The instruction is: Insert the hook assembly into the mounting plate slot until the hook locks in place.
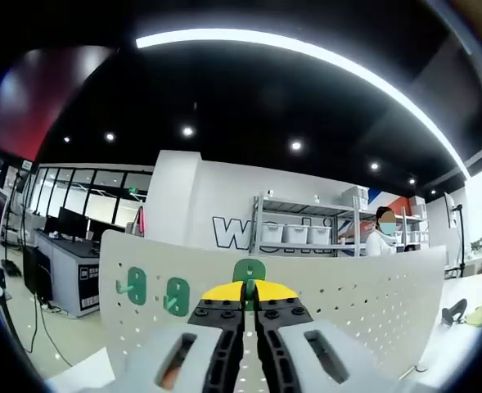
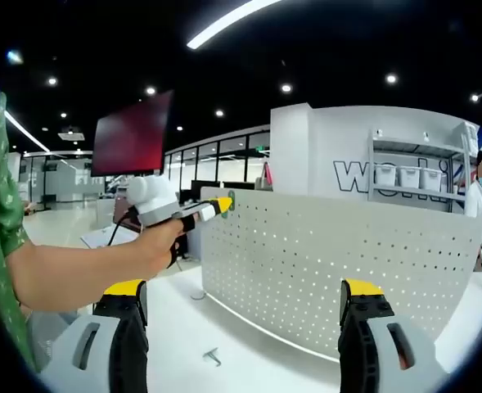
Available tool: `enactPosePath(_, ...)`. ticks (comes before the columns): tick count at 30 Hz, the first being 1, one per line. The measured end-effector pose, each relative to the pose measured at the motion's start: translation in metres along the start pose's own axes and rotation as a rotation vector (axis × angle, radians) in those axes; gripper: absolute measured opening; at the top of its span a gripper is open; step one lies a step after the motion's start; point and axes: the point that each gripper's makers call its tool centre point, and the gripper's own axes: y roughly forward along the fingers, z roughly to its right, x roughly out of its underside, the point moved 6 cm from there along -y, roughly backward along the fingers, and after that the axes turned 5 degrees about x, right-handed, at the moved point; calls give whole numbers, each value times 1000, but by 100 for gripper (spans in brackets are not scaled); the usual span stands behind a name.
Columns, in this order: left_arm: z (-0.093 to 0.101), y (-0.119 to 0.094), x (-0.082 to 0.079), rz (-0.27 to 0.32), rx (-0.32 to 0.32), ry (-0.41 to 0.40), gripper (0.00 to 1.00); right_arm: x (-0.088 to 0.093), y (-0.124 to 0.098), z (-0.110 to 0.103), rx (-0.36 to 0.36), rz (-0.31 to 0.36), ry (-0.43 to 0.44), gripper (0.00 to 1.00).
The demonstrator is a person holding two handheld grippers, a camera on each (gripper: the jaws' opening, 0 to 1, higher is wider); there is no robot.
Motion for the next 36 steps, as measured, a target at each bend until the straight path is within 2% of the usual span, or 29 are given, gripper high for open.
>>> enactPosePath(13, -6, 6, 5, 1, -25, 1, 3, 4, 4, 3, 4, -15, 9, 100)
enactPosePath(36, -11, 16, 15, -15, -30, 1, 3, 3, 10, 3, 4, -17, 21, 99)
